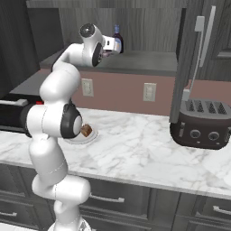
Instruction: Pick the avocado and bread from the counter and place them on the plate. Then pick the jam from the cabinet and place it next to the plate. Lastly close the cabinet door.
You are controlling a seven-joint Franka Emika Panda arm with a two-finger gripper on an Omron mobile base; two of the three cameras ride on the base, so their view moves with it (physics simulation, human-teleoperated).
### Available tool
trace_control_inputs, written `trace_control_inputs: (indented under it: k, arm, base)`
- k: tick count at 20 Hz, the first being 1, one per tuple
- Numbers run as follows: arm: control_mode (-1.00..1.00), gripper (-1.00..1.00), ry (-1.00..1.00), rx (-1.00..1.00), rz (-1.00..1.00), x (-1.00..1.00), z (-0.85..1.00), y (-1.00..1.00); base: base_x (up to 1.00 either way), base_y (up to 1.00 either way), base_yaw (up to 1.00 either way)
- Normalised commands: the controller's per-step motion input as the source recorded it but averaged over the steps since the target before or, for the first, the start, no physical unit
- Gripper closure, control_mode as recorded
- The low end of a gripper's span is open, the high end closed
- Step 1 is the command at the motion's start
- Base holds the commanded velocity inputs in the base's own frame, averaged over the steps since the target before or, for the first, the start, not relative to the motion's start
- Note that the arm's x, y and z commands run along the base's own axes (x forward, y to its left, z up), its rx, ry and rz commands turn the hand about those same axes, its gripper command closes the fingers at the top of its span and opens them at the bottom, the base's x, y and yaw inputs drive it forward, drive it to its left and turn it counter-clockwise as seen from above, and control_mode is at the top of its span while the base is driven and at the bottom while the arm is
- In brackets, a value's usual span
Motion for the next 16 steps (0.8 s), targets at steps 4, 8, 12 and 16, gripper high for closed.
trace_control_inputs:
  k: [4, 8, 12, 16]
  arm:
    - [-1.0, -1.0, 0.0, 0.0, 0.0, 0.17, 0.0, 0.0]
    - [-1.0, -1.0, 0.0, 0.0, 0.0, 0.17, 0.0, 0.0]
    - [-1.0, -1.0, 0.0, 0.0, 0.0, 0.11, 0.0, 0.0]
    - [-1.0, 1.0, 0.0, 0.0, 0.0, 0.14, 0.0, 0.0]
  base:
    - [0.0, 0.0, 0.0]
    - [0.0, 0.0, 0.0]
    - [0.0, 0.0, 0.0]
    - [0.0, 0.0, 0.0]
